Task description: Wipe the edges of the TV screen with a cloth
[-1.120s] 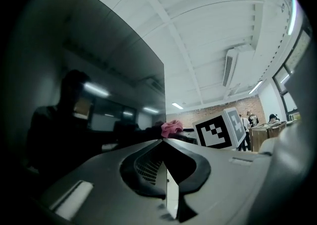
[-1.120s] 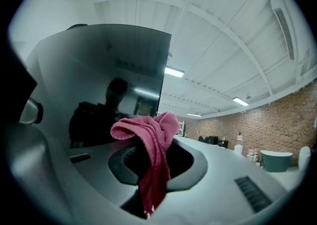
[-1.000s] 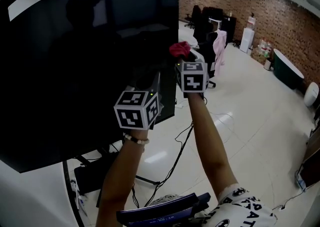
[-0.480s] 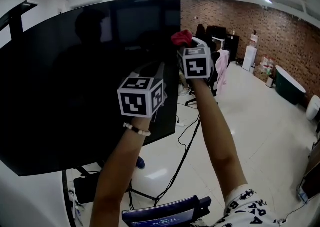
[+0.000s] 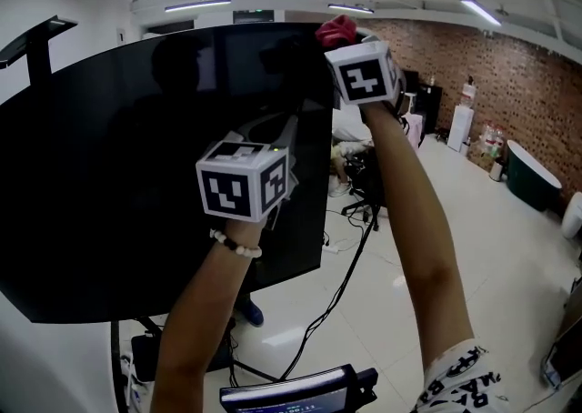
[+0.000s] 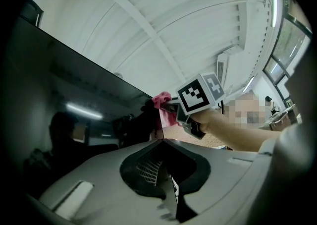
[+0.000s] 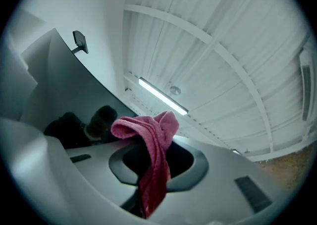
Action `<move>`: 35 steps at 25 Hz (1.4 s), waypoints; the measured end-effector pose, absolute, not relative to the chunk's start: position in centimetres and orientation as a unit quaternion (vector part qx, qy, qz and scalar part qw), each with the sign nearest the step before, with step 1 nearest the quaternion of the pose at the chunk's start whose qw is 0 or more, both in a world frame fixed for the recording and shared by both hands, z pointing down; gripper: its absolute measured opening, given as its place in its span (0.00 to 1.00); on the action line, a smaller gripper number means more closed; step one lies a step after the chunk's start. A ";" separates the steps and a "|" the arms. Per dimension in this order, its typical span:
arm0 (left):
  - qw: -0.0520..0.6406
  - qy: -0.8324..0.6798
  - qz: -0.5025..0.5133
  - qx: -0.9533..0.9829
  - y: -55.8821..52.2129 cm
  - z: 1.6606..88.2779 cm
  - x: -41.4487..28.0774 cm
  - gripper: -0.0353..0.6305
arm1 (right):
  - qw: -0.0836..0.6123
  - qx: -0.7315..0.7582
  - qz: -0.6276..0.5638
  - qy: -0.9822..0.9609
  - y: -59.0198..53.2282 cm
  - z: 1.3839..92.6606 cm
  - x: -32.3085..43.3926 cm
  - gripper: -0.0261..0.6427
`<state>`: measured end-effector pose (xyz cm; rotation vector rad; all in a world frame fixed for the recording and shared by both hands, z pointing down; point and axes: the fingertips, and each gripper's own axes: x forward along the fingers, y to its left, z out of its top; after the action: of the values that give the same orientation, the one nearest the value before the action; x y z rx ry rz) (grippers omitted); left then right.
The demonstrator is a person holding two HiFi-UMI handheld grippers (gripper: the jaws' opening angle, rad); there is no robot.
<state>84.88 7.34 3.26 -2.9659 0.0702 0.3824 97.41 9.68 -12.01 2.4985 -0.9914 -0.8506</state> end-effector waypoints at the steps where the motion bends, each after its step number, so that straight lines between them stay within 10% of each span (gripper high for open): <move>1: 0.073 0.021 0.129 -0.989 7.4 3.0 84.8 0.04 | 0.173 0.871 -0.307 -0.341 9.7 -13.0 97.3 0.16; 17: 0.070 0.079 0.157 -0.982 4.5 0.8 81.5 0.04 | 0.313 0.775 -0.415 -0.361 5.0 -15.0 89.4 0.16; 35: 0.096 0.199 0.164 -0.961 -7.0 -2.3 59.7 0.04 | 0.350 0.705 -0.437 -0.435 -8.4 -14.9 67.8 0.16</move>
<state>59.68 -6.99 -2.29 -2.8486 0.5906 0.4846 67.81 -8.43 -14.85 1.8254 -1.1260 -1.1329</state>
